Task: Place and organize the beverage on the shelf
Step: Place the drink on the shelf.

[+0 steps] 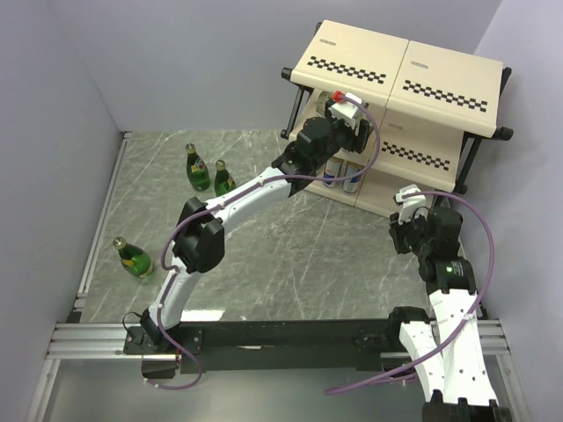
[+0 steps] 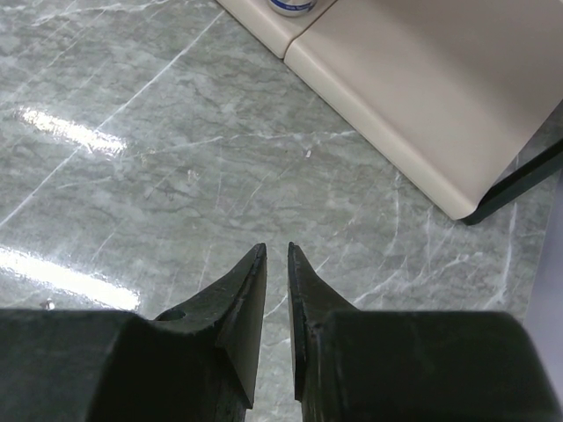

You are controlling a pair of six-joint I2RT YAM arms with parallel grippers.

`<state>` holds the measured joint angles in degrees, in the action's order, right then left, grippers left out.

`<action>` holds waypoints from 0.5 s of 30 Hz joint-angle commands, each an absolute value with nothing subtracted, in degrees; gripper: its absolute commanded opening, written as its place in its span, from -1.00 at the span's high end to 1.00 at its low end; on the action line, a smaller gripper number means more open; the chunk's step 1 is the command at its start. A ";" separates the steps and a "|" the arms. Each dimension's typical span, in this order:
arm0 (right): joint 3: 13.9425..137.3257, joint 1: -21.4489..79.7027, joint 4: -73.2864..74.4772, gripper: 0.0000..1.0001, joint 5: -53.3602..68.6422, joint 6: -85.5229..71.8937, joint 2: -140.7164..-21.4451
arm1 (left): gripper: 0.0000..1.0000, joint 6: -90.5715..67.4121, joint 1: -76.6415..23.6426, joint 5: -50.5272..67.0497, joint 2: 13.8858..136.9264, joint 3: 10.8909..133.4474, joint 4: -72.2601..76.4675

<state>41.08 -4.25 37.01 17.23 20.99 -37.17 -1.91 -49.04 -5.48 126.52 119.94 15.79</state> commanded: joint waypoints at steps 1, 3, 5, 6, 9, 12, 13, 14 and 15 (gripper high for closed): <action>41.13 -3.78 36.83 0.54 17.75 21.97 -37.62 | 0.99 -0.62 -48.69 -6.86 125.24 125.68 29.26; 41.22 -3.87 36.83 0.54 17.67 21.88 -37.71 | 1.00 -0.70 -48.69 -7.03 125.94 126.47 29.53; 41.22 -3.78 36.83 0.55 17.75 21.97 -37.88 | 0.99 -0.70 -48.69 -7.21 126.91 127.17 29.53; 41.13 -3.78 36.91 0.55 17.75 22.06 -37.97 | 1.00 -0.62 -48.69 -7.47 127.18 127.44 29.88; 41.22 -3.78 36.83 0.55 17.58 21.97 -38.06 | 0.99 -0.62 -48.60 -8.17 127.79 127.35 30.76; 41.22 -3.69 36.91 0.56 17.58 21.89 -38.32 | 0.99 -0.62 -48.34 -8.35 128.23 127.53 31.11; 41.22 -3.69 36.83 0.56 17.49 21.97 -38.32 | 0.99 -0.70 -48.34 -8.35 128.32 127.53 31.11; 41.22 -3.69 36.91 0.55 17.49 21.97 -38.41 | 0.99 -0.79 -48.25 -8.35 128.49 127.62 31.11; 41.22 -3.69 36.83 0.56 17.49 21.97 -38.41 | 0.99 -0.88 -48.08 -8.26 128.58 127.62 31.11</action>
